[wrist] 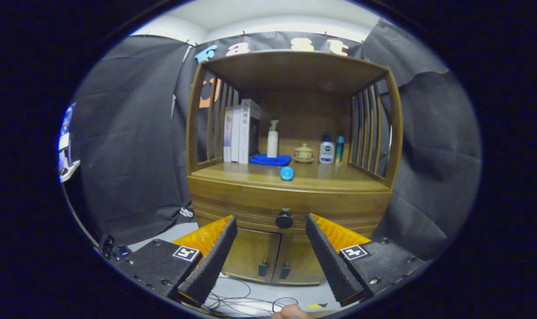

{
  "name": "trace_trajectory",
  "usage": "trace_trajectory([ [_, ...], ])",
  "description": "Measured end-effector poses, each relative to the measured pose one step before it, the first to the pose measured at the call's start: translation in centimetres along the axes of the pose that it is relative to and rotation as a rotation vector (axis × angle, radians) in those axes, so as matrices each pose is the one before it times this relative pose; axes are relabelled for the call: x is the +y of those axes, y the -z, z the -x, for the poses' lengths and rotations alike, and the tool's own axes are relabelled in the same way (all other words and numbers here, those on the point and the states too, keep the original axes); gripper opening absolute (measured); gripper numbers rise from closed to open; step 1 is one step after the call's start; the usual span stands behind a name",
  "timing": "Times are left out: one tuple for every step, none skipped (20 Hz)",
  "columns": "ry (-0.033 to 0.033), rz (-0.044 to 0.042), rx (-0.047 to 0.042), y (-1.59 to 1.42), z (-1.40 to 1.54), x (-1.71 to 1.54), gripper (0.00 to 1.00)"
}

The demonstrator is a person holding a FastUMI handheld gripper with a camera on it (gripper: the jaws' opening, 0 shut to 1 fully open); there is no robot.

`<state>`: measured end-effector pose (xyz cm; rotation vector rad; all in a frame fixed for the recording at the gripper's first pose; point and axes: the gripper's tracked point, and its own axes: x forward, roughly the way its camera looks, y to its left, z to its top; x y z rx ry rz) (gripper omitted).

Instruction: Pull open the drawer, take out the items inside it, and place them on the countertop above the cabinet.

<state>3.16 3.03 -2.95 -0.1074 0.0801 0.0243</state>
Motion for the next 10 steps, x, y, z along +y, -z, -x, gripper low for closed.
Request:
trace_trajectory([
  [-0.00851,-0.00123,-0.01240,-0.549,1.449,0.129,1.00],
  [-0.01755,-0.00765,-0.01867,-0.554,1.479,0.162,1.00],
  [-0.01891,-0.01281,-0.01430,-0.537,1.486,0.342,1.00],
  [-0.02233,-0.00953,-0.01999,-0.634,1.723,0.389,1.00],
  [-0.00279,-0.00900,-0.01657,-0.471,1.295,-0.043,1.00],
  [0.00102,-0.00644,-0.02274,-0.577,1.349,-0.092,1.00],
  [0.00788,-0.01331,-0.01466,-0.380,1.162,-0.217,1.00],
  [0.00087,-0.01081,-0.00953,-0.179,1.130,-0.029,1.00],
  [0.00086,-0.01006,-0.00747,-0.258,0.618,-0.041,1.00],
  [0.00663,-0.00608,0.00070,-0.090,0.627,-0.230,1.00],
])
